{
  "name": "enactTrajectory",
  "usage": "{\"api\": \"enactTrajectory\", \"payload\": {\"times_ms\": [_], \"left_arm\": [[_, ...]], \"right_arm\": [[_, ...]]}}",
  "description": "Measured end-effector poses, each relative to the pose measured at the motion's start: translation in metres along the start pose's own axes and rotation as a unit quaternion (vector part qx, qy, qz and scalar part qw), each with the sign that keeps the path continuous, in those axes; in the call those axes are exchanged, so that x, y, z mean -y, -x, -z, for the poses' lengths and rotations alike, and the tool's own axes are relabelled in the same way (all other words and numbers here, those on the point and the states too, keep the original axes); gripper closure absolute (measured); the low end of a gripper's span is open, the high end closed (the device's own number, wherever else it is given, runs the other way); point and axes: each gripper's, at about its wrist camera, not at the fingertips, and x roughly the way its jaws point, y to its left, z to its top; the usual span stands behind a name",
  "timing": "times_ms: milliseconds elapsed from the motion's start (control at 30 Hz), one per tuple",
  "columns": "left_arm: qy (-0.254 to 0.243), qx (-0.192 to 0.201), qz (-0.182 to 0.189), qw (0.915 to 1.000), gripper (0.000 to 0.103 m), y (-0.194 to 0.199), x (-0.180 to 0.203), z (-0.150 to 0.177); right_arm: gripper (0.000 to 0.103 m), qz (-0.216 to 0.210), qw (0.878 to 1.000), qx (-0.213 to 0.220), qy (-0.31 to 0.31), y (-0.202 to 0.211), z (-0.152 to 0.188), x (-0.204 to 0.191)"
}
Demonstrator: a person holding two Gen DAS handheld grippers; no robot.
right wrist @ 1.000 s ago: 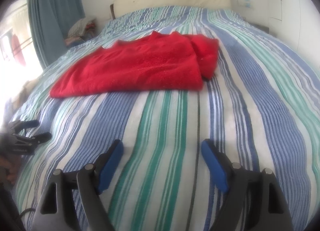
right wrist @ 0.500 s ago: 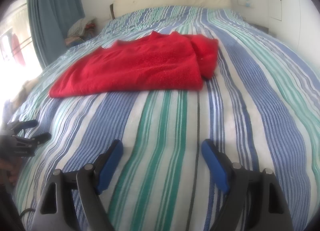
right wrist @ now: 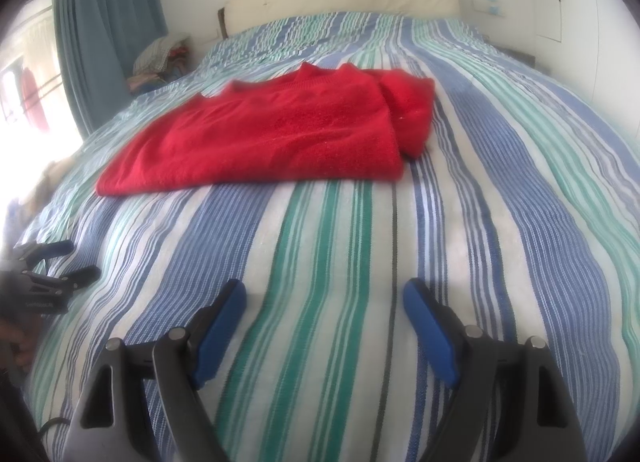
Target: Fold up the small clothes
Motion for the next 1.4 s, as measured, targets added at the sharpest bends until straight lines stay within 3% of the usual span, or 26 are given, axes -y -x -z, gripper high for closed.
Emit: {"api": "enactTrajectory", "payload": {"times_ms": [533, 633, 733, 867, 967, 1067, 1200, 1367, 1400], "left_arm": [[0.011, 0.001, 0.005, 0.9999, 0.0, 0.006, -0.004, 0.001], [0.042, 0.007, 0.02, 0.9989, 0.001, 0.019, -0.014, 0.001], [0.068, 0.038, 0.049, 0.9958, 0.001, 0.039, -0.031, -0.007], [0.1, 0.095, 0.036, 0.9898, 0.001, 0.063, -0.07, -0.02], [0.14, 0.098, 0.03, 0.9848, 0.001, 0.062, -0.099, -0.022], [0.178, 0.098, 0.041, 0.9782, 0.001, 0.056, -0.117, -0.021], [0.189, 0.091, 0.039, 0.9769, 0.001, 0.049, -0.12, -0.021], [0.176, 0.087, 0.036, 0.9799, 0.001, 0.048, -0.116, -0.019], [0.175, 0.084, 0.036, 0.9803, 0.001, 0.047, -0.117, -0.02]], "right_arm": [[0.022, 0.004, 1.0, 0.0, 0.001, 0.0, 0.0, 0.0], [0.022, 0.006, 1.0, -0.001, 0.0, -0.001, 0.001, 0.001], [0.022, 0.007, 1.0, -0.001, 0.0, -0.001, 0.001, 0.001], [0.022, 0.007, 1.0, -0.011, -0.004, -0.001, -0.002, 0.002], [0.022, -0.024, 0.999, -0.028, -0.026, 0.005, -0.023, 0.011], [0.022, -0.026, 0.997, 0.003, -0.066, 0.015, -0.062, 0.037], [0.022, -0.035, 0.985, 0.021, -0.165, -0.005, -0.108, 0.087], [0.023, -0.115, 0.95, -0.051, -0.286, -0.078, -0.117, 0.114], [0.027, -0.118, 0.948, -0.054, -0.289, -0.086, -0.116, 0.109]]}}
